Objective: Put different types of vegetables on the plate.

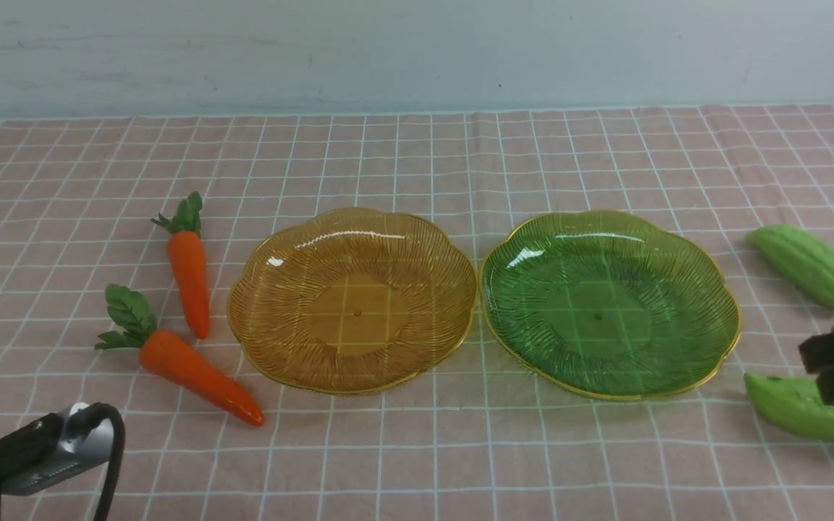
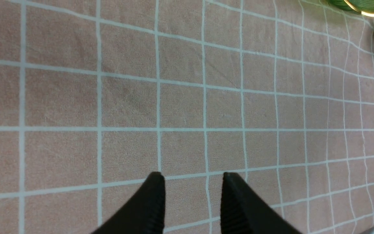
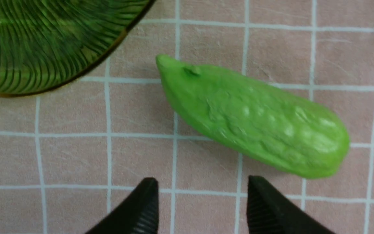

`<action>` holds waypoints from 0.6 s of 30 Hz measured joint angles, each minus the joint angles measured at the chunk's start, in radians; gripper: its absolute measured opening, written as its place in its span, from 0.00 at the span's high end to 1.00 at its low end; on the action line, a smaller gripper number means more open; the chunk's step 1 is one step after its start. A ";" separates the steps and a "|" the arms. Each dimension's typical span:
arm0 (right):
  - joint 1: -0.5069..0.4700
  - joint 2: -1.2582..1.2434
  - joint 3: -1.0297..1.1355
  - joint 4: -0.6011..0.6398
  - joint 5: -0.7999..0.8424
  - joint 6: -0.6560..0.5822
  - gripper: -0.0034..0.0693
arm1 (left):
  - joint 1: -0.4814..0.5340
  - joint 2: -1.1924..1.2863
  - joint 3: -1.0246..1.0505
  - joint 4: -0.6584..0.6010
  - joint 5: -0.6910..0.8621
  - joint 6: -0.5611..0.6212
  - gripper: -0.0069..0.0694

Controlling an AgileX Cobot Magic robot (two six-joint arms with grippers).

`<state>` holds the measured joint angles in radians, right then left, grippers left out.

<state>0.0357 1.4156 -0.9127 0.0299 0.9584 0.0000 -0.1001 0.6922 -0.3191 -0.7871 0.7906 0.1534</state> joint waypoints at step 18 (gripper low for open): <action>0.000 0.315 -0.190 -0.045 0.086 -0.407 0.13 | 0.000 0.000 0.000 -0.001 -0.038 0.059 0.46</action>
<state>0.0357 1.7306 -1.1027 -0.0146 1.0440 -0.4070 -0.1001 0.6922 -0.3191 -0.7880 0.7529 0.2127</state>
